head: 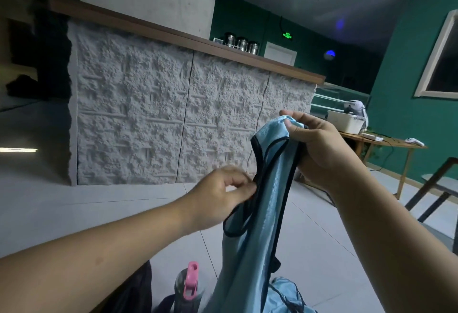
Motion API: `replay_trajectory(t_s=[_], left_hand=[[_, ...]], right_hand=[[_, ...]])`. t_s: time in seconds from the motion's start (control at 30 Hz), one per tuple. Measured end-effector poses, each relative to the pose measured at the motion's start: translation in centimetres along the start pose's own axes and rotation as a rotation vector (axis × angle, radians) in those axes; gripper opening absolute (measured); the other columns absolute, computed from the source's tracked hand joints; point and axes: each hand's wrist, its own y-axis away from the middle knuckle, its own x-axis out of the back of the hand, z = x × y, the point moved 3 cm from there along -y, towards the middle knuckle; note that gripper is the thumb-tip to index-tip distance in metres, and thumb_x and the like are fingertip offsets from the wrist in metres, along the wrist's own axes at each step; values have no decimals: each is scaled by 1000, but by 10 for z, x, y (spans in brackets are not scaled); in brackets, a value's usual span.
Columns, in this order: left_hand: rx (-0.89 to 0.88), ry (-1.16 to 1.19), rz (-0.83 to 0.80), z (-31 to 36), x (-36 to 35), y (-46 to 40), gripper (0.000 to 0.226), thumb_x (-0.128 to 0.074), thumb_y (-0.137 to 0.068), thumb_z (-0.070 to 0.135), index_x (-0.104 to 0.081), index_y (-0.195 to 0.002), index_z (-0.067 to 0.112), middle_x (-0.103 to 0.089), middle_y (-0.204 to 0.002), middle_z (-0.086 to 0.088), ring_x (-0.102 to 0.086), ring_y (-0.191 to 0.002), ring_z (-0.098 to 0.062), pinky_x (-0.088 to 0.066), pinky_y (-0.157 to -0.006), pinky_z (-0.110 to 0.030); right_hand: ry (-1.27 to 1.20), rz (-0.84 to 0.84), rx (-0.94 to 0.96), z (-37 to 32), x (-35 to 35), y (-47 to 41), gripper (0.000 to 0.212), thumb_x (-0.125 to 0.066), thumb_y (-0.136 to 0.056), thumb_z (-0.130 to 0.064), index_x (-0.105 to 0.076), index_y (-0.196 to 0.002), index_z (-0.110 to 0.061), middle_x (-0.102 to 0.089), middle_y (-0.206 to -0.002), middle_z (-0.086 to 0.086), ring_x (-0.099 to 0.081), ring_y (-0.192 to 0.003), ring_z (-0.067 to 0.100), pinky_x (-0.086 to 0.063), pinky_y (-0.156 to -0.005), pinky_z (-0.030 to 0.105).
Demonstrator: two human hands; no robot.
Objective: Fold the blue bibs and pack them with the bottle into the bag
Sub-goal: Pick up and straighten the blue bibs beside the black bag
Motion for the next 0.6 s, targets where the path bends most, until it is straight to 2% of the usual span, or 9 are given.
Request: replay_trajectory(t_s=[0.07, 0.1, 0.13, 0.2, 0.27, 0.33, 0.4, 0.5, 0.6], left_hand=[[17, -96, -83, -12, -5, 2, 14, -67, -97, 26, -76, -98, 15, -64, -114, 1, -63, -107, -11, -46, -102, -32], [24, -133, -143, -14, -8, 4, 15, -65, -97, 28, -76, -103, 19, -63, -117, 4, -61, -110, -8, -44, -103, -28], [46, -156, -216, -16, -12, 6, 20, -61, -98, 30, -75, -107, 18, -62, -119, 5, -60, -110, -3, -42, -102, -22], [145, -174, -368, -19, -17, 11, 33, -53, -102, 31, -70, -109, 3, -58, -118, 4, -56, -102, 2, -39, -94, -12], [248, -231, -474, -28, -17, 16, 60, -46, -97, 55, -65, -110, -1, -57, -122, 0, -55, -110, -7, -40, -104, -22], [266, -392, -525, -35, -12, 20, 74, -45, -82, 79, -66, -111, 14, -57, -121, 6, -56, -116, -13, -43, -107, -35], [195, -528, -476, -40, -1, 20, 53, -61, -80, 74, -67, -104, 27, -60, -108, 15, -60, -104, -7, -51, -94, -33], [172, -392, -212, -44, 20, 10, 20, -84, -82, 38, -71, -93, 28, -74, -89, 9, -68, -82, -8, -56, -78, -36], [194, -176, -51, -45, 36, 3, 22, -88, -80, 27, -75, -97, 23, -77, -89, 6, -71, -78, -17, -54, -76, -36]], right_hand=[[-14, -1, 5, -3, 2, -1, 16, -64, -91, 1, -71, -102, -8, -69, -87, 10, -67, -74, 20, -61, -70, 32], [-18, -5, 10, -3, 3, -1, 16, -63, -91, 1, -71, -101, -9, -70, -85, 9, -67, -72, 20, -61, -69, 32], [-23, -7, 13, -4, 3, -1, 16, -63, -92, 2, -71, -100, -9, -70, -84, 9, -67, -71, 20, -61, -68, 32], [-25, -6, 16, -5, 4, -2, 16, -63, -92, 2, -72, -99, -9, -70, -84, 9, -68, -71, 20, -61, -68, 33], [-11, -1, 25, -5, 5, -3, 16, -63, -93, 2, -73, -99, -9, -71, -84, 9, -68, -71, 20, -61, -67, 34], [25, 19, 42, -5, 8, -2, 17, -64, -93, 3, -74, -99, -8, -72, -85, 10, -69, -73, 22, -62, -69, 36], [86, 68, 63, -7, 14, -3, 17, -65, -93, 3, -75, -102, -7, -74, -88, 12, -70, -74, 23, -64, -74, 38], [218, 203, 117, -10, 31, -6, 18, -71, -90, 1, -78, -106, -7, -76, -97, 15, -70, -81, 24, -63, -83, 42], [368, 308, 161, -11, 45, -9, 17, -78, -87, -6, -81, -102, -14, -78, -104, 11, -71, -88, 21, -63, -87, 39]])
